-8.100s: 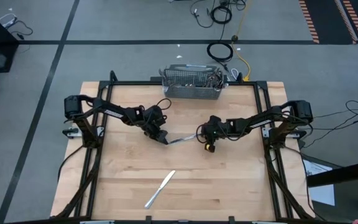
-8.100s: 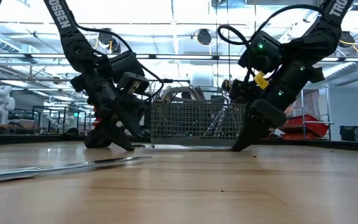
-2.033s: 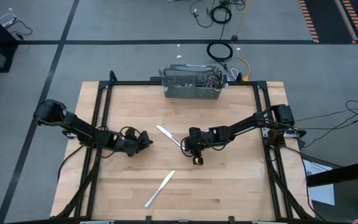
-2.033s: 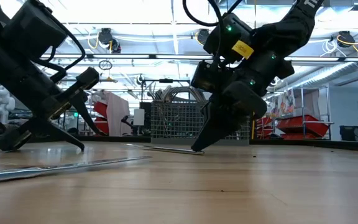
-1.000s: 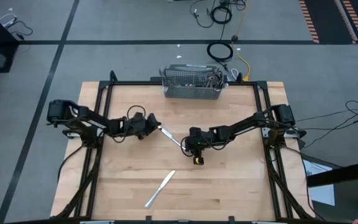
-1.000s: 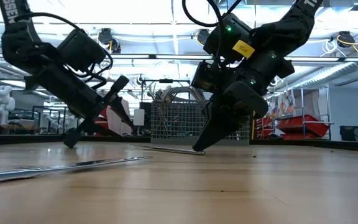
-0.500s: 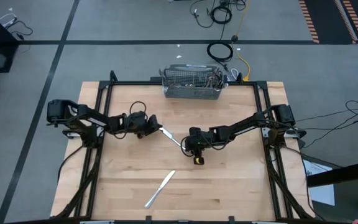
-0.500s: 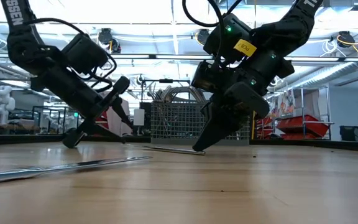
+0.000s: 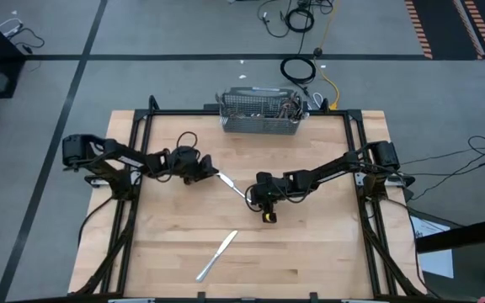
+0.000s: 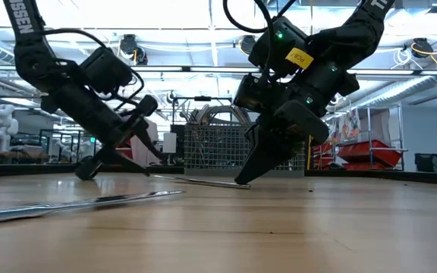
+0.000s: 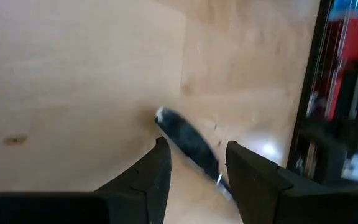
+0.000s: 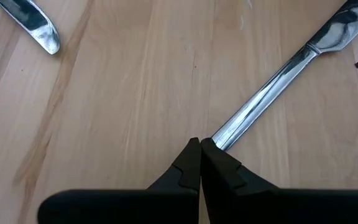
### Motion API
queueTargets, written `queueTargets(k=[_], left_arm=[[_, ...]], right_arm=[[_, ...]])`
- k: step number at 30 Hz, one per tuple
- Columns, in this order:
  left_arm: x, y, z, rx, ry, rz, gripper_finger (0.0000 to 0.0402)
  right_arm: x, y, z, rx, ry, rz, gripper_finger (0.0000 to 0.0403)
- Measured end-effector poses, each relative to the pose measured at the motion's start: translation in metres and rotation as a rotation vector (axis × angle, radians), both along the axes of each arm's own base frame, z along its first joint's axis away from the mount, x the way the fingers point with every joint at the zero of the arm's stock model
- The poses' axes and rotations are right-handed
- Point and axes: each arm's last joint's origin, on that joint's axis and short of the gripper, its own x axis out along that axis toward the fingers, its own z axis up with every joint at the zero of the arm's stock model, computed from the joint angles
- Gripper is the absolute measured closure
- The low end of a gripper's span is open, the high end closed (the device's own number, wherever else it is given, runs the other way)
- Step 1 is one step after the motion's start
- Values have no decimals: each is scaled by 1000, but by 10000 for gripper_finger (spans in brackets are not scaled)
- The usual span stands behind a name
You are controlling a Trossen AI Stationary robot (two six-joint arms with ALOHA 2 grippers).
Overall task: Sort silverware
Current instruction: Put the silver table knife into the silverware organizer
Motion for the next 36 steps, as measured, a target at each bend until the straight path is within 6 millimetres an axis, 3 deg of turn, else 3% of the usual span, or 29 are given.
queueTargets(k=[8,36], left_arm=[[-12,12,1,-5,101,-35,244],[5,21,-1,32,114,-9,244]], right_arm=[[0,0,0,0,-2,1,403],[1,0,0,-12,-16,13,403]])
